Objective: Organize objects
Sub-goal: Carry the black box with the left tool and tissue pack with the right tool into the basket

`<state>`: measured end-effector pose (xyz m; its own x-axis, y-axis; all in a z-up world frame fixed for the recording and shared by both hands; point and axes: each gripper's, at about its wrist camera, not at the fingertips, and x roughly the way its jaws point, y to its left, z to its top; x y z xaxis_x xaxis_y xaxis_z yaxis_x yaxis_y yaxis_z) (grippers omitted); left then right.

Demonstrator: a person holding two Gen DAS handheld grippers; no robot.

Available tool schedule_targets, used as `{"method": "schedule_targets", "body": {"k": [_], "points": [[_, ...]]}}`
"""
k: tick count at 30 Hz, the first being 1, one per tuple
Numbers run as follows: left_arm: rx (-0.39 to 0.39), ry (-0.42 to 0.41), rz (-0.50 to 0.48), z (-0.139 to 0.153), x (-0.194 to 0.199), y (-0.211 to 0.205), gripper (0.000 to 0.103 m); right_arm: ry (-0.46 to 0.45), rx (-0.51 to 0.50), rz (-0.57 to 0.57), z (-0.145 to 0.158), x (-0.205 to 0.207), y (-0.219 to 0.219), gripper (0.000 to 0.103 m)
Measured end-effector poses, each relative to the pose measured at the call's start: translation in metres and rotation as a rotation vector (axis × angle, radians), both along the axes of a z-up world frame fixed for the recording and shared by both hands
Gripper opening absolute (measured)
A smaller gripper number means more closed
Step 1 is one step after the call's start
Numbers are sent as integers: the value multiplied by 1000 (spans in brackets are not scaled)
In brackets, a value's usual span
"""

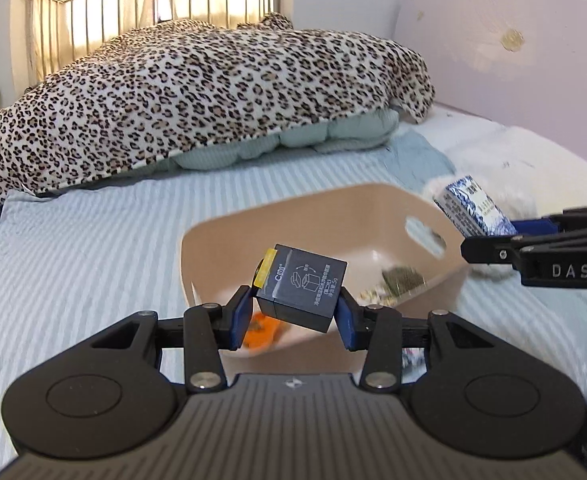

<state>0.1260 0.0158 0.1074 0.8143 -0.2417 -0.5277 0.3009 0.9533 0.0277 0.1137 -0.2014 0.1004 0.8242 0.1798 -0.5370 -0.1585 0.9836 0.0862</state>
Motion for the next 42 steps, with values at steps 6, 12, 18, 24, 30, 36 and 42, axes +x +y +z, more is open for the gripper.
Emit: {"method": "schedule_targets", "body": {"k": [6,12,18,24,30,36,42], "points": [[-4,10,26,1,37,-12,46,7,20,-40,-4,33,-3,44],[29,71,76,-19,73,-18,46,55,8,-80,-21,65,-6,44],[59,137,168,-42,100,-20,46,122,-58,-83,-43,88,0,44],[91,182,181,-61,103,-19,46,155,-85,-81,-53,90,7,51],[91,172,189,-56,95,-15,57,150,-92,-72,-50,82,9,68],[75,144,209,-34,69,-11,83,124,-64,-58,-31,63,7,88],[75,113,219,-14,43,-8,95,90,-61,-59,-12,28,1,103]]}}
